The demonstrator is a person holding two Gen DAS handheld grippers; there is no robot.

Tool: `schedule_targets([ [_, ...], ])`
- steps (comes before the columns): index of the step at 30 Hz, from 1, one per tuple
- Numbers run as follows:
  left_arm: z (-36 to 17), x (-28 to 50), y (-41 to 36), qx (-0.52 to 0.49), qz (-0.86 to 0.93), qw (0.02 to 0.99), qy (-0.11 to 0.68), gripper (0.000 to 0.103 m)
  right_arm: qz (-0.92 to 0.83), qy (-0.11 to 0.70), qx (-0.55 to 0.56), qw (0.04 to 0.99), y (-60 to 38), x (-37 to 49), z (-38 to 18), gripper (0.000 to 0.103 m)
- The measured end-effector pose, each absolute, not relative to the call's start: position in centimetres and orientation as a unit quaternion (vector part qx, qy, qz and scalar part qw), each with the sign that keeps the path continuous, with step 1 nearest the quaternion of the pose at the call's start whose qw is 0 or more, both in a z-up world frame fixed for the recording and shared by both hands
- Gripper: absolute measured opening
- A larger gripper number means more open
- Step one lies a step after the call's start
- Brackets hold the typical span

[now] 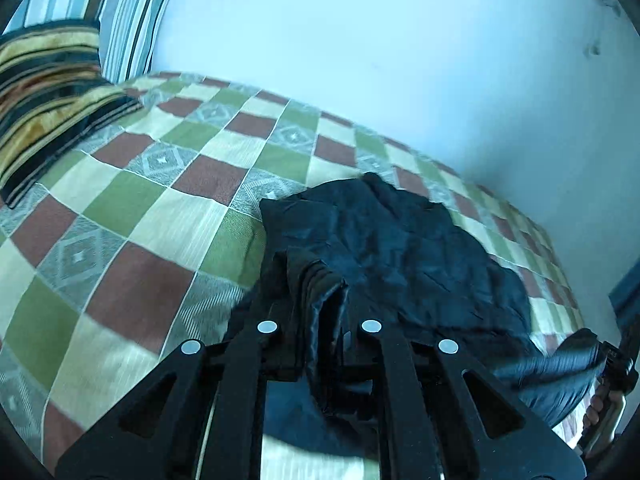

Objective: Fold large clothes
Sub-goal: 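Carry the held hem over the jacket body toward the collar with both grippers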

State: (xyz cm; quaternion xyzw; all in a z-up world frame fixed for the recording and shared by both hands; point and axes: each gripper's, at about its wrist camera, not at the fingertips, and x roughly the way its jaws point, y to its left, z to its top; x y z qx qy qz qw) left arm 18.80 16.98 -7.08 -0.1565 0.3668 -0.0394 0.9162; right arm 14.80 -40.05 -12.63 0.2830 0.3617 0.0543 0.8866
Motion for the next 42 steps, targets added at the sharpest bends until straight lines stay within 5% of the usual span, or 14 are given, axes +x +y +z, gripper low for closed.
schedule_targets([
  [17, -14.6, 30.2, 14.4, -0.086, -0.007, 0.898, 0.432, 0.012, 0.018, 0.435, 0.274, 0.857, -40.4, 26.1, -19.8, 0.014],
  [21, -12.9, 29.0, 15.0, -0.097, -0.026, 0.903, 0.417, 0.023, 0.032, 0.428, 0.256, 0.866, -40.3, 25.1, -18.2, 0.027],
  [23, -11.7, 28.0, 15.6, -0.107, -0.045, 0.906, 0.407, 0.045, 0.042, 0.419, 0.249, 0.872, -40.4, 24.1, -17.1, 0.039],
  [26, -10.2, 25.9, 16.3, -0.099, -0.05, 0.919, 0.377, 0.064, 0.053, 0.403, 0.242, 0.881, -40.6, 22.7, -15.9, 0.061],
  [42, -12.5, 27.1, 18.9, -0.03, -0.115, 0.904, 0.411, 0.069, 0.095, 0.429, 0.148, 0.886, -42.1, 24.8, -17.4, 0.064],
])
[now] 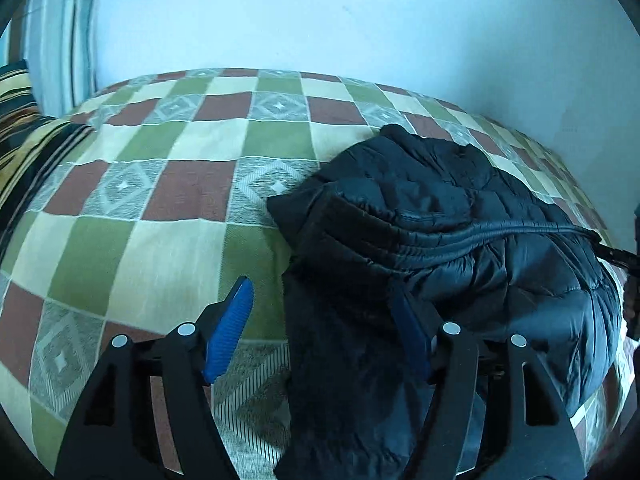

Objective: Fold large clothes
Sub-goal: 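Carry the held hem over the jacket body toward the collar with both grippers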

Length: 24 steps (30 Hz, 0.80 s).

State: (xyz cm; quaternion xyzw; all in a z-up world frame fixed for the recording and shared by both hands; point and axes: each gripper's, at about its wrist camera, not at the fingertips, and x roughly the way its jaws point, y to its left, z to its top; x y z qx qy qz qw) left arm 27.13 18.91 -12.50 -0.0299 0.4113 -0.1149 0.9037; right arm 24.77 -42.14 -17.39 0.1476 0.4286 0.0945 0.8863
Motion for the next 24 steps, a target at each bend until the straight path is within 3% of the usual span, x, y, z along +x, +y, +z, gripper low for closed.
schedule_targets([
  [10, -14.0, 31.7, 18.5, -0.026, -0.2, 0.859, 0.47, 0.069, 0.115, 0.458, 0.104, 0.875, -41.3, 27.0, -18.8, 0.062],
  [14, -14.4, 32.0, 17.0, 0.031, -0.182, 0.861, 0.475, 0.03, 0.101, 0.458, 0.09, 0.878, -41.0, 26.7, -19.3, 0.04],
  [17, -14.1, 31.3, 16.6, 0.045, -0.168, 0.871, 0.46, 0.017, 0.089, 0.448, 0.082, 0.886, -40.8, 25.9, -19.0, 0.026],
  [24, -11.2, 27.8, 15.6, 0.076, -0.128, 0.904, 0.402, 0.009, 0.047, 0.395, 0.022, 0.917, -39.1, 23.0, -16.0, 0.015],
])
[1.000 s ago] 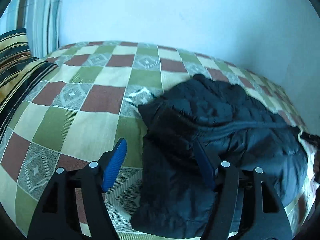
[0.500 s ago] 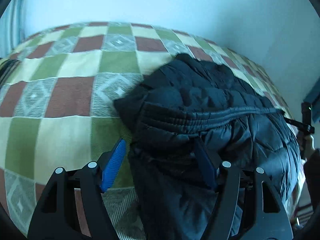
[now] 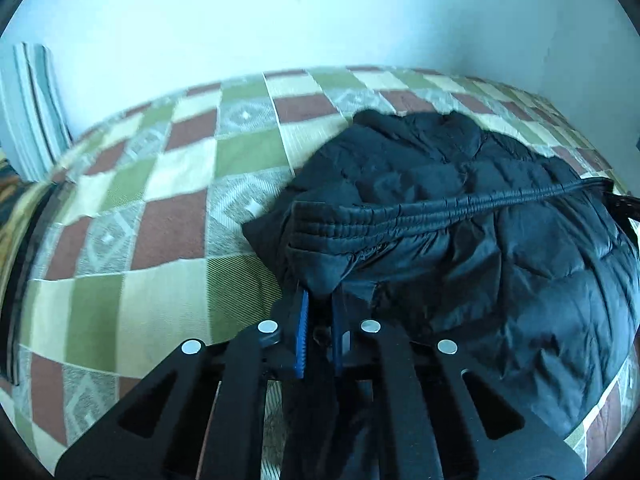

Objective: Fold large clothes
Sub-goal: 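Carry the held hem over the jacket body toward the collar with both grippers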

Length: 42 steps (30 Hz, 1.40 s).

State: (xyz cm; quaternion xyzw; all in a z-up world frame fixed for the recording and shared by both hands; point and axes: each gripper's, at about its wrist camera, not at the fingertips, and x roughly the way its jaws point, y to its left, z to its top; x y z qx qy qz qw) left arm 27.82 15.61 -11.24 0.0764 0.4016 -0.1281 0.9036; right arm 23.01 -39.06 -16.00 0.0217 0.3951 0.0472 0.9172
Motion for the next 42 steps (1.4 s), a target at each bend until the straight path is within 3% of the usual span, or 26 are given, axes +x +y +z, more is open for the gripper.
schedule_targets([
  [7, -5.9, 26.8, 14.9, 0.077, -0.101, 0.935, 0.332, 0.008, 0.033, 0.327, 0.004, 0.945, -38.6, 21.6, -10.5, 0.014],
  [17, -3.0, 34.6, 12.7, 0.091, -0.034, 0.943, 0.317, 0.008, -0.007, 0.299, 0.013, 0.954, -37.9, 31.1, -7.1, 0.014],
  [27, -8.9, 43.7, 11.8, 0.095, 0.027, 0.921, 0.377, 0.008, -0.038, 0.375, 0.01, 0.926, -36.8, 42.1, -13.0, 0.014],
  [42, -17.2, 47.5, 11.0, 0.132, 0.055, 0.889, 0.435, 0.008, -0.05, 0.454, 0.001, 0.89, -36.3, 46.2, -21.2, 0.017],
])
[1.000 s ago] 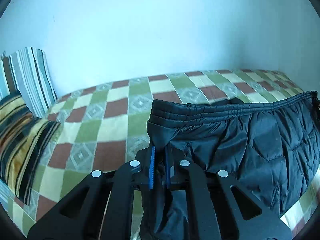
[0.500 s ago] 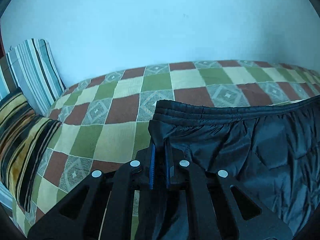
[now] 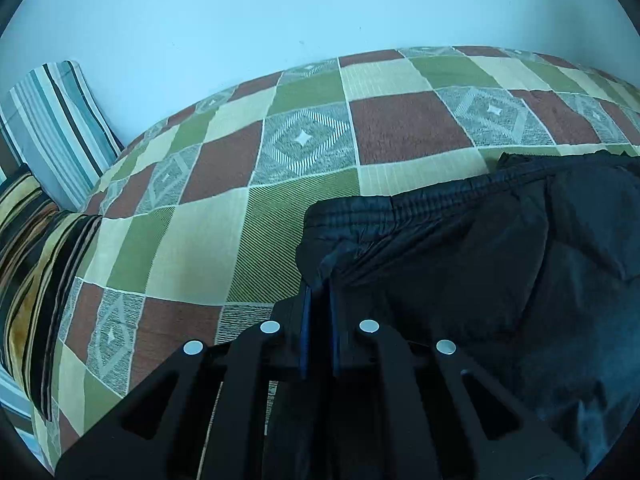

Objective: Fold large clothes
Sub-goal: 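Carry the held hem over the jacket body toward the collar with both grippers, then lower the hem onto the jacket and open both grippers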

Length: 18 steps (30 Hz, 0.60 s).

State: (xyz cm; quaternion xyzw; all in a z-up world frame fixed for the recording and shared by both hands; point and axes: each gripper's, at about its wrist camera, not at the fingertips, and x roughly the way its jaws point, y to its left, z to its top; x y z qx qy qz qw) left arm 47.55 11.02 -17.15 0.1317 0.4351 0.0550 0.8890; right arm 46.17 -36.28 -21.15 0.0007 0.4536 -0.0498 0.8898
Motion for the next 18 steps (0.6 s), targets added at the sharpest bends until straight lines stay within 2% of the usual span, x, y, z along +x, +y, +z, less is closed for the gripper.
schedule_targets([
  [12, -19.0, 48.2, 10.8, 0.134, 0.063, 0.886, 0.44, 0.009, -0.065, 0.452, -0.012, 0.889, -35.8, 46.7, -21.5, 0.025],
  [16, -16.8, 47.3, 11.4, 0.118, 0.073, 0.883, 0.449, 0.028, -0.08, 0.456, -0.018, 0.886, -35.6, 46.0, -19.9, 0.035],
  [18, -15.4, 46.3, 11.6, 0.101, 0.073, 0.889, 0.44, 0.028, -0.079, 0.445, 0.003, 0.892, -35.2, 45.0, -18.3, 0.036],
])
